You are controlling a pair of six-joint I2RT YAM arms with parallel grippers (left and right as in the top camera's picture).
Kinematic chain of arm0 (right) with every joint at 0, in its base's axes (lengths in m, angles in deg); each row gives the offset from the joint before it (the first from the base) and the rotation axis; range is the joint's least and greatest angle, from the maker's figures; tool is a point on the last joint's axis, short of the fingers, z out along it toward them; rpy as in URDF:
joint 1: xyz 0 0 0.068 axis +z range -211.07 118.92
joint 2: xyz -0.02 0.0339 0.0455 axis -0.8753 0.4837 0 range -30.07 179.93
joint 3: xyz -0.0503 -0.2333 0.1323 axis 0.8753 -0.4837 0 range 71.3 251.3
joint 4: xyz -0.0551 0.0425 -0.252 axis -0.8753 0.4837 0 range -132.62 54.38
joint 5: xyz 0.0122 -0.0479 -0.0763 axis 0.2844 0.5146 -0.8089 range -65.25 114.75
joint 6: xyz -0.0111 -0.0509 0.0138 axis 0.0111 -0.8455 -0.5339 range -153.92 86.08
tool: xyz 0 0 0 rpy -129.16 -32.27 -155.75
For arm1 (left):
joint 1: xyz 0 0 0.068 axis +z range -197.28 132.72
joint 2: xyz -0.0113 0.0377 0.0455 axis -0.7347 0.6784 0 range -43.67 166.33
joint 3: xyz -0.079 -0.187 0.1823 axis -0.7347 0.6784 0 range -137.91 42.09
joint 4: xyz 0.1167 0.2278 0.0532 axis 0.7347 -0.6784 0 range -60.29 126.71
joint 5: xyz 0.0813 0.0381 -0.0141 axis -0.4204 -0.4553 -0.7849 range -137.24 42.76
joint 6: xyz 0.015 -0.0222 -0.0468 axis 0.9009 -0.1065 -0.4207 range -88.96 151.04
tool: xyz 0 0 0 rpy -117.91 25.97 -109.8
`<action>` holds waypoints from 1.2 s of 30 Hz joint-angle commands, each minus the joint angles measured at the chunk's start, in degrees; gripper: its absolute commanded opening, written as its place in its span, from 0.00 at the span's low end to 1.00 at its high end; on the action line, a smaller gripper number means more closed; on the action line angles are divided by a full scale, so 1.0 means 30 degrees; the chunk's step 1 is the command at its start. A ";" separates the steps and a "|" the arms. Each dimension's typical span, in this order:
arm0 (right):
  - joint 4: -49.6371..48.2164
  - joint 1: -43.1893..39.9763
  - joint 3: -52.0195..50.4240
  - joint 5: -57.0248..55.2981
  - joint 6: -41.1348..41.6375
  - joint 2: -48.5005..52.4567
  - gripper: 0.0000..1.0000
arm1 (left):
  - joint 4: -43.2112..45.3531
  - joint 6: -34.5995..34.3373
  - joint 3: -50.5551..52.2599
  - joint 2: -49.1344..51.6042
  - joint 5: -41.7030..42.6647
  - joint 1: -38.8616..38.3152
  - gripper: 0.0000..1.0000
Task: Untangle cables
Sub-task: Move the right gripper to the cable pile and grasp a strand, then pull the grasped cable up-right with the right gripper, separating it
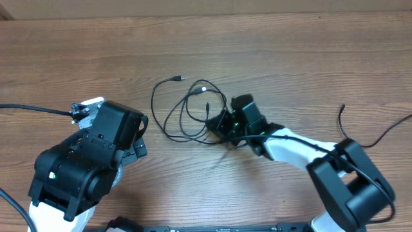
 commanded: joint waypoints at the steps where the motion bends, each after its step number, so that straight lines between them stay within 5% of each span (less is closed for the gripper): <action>1: 0.1144 -0.2004 0.2025 0.1814 -0.4357 -0.3687 0.04 | 0.0029 -0.0270 0.0124 0.0007 -0.0408 0.0073 1.00; 9: 0.4634 -0.3075 0.5100 0.4925 -1.3515 -0.9304 0.04 | 0.0029 -0.0270 0.0124 0.0007 -0.0408 0.0073 1.00; 14: 0.4473 -0.3075 0.5537 0.5107 -1.5380 -1.1009 0.04 | 0.0029 -0.0262 0.0124 0.0007 -0.0408 0.0073 1.00; 19: 0.3279 -0.3075 0.5741 0.5093 -1.5191 -1.1948 0.04 | 0.0029 -0.0270 0.0124 0.0007 -0.0408 0.0073 1.00; 29: 0.3534 -0.3045 0.5741 0.4830 -0.9078 -1.1999 0.04 | 0.0029 -0.0262 0.0124 0.0007 -0.0408 0.0073 1.00; 36: 0.4379 -0.3053 0.5741 0.5880 -0.8801 -1.2080 0.04 | 0.0029 -0.0262 0.0124 0.0007 -0.0408 0.0073 1.00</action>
